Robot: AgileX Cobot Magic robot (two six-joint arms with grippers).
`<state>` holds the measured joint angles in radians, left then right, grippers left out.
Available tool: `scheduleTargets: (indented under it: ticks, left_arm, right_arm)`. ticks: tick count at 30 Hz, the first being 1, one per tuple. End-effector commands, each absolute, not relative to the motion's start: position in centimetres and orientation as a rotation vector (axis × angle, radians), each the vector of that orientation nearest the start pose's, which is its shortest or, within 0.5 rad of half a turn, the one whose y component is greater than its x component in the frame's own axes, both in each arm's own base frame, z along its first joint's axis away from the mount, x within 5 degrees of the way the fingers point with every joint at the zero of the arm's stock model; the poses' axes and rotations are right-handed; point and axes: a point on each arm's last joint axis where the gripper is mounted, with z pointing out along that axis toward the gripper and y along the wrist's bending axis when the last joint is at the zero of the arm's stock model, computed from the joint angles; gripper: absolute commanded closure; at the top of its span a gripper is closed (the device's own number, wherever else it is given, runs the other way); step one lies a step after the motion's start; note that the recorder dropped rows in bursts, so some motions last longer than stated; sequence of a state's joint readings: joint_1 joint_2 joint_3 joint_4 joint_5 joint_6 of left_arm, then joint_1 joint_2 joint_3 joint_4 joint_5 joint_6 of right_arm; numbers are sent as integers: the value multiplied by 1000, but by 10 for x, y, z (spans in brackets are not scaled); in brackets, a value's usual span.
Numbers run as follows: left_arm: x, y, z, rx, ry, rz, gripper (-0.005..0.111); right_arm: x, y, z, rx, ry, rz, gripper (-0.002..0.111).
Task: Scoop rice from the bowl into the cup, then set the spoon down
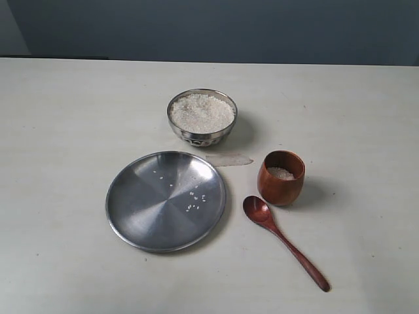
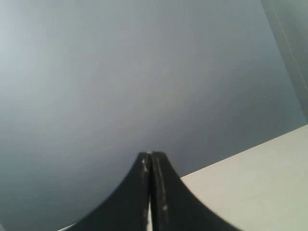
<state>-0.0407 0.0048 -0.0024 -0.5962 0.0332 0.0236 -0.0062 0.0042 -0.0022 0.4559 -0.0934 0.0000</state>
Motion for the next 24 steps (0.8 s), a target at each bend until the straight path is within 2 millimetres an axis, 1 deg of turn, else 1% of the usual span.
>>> scheduleTargets:
  ticks: [1, 5, 8, 9, 10, 11, 12, 14, 16, 18, 21, 24]
  left_arm:
    - [56, -4, 211, -392, 1474, -508, 106]
    - [56, -4, 211, -406, 1473, -524, 106]
    - [56, -5, 210, -459, 1476, -591, 106]
    - [56, -6, 209, -469, 1484, -610, 106]
    - [56, -7, 208, -482, 1495, -634, 106]
    - [56, -8, 207, -490, 1513, -658, 106]
    - [56, -9, 205, -485, 1533, -665, 106]
    - [54, -13, 211, -432, 1566, -663, 106]
    - [51, -16, 222, -345, 1581, -633, 106]
    - [47, -17, 237, -276, 1558, -604, 106]
    - [42, -17, 256, -239, 1506, -590, 106]
    - [46, -18, 259, -214, 1550, -560, 106]
  right_arm:
    - [55, -5, 222, 361, 1348, 337, 108]
    - [55, -5, 222, 361, 1348, 337, 108]
    - [55, -5, 222, 372, 1346, 349, 108]
    - [55, -5, 222, 405, 1340, 385, 108]
    - [55, -6, 221, 482, 1323, 468, 108]
    - [55, -6, 221, 521, 1313, 510, 108]
    - [55, -6, 221, 540, 1307, 532, 108]
    - [55, -3, 220, 532, 1349, 547, 108]
    - [54, 1, 226, 472, 1411, 538, 108]
    - [51, 5, 235, 383, 1467, 487, 108]
    - [47, 9, 247, 289, 1530, 440, 108]
    - [49, 11, 258, 215, 1598, 394, 108]
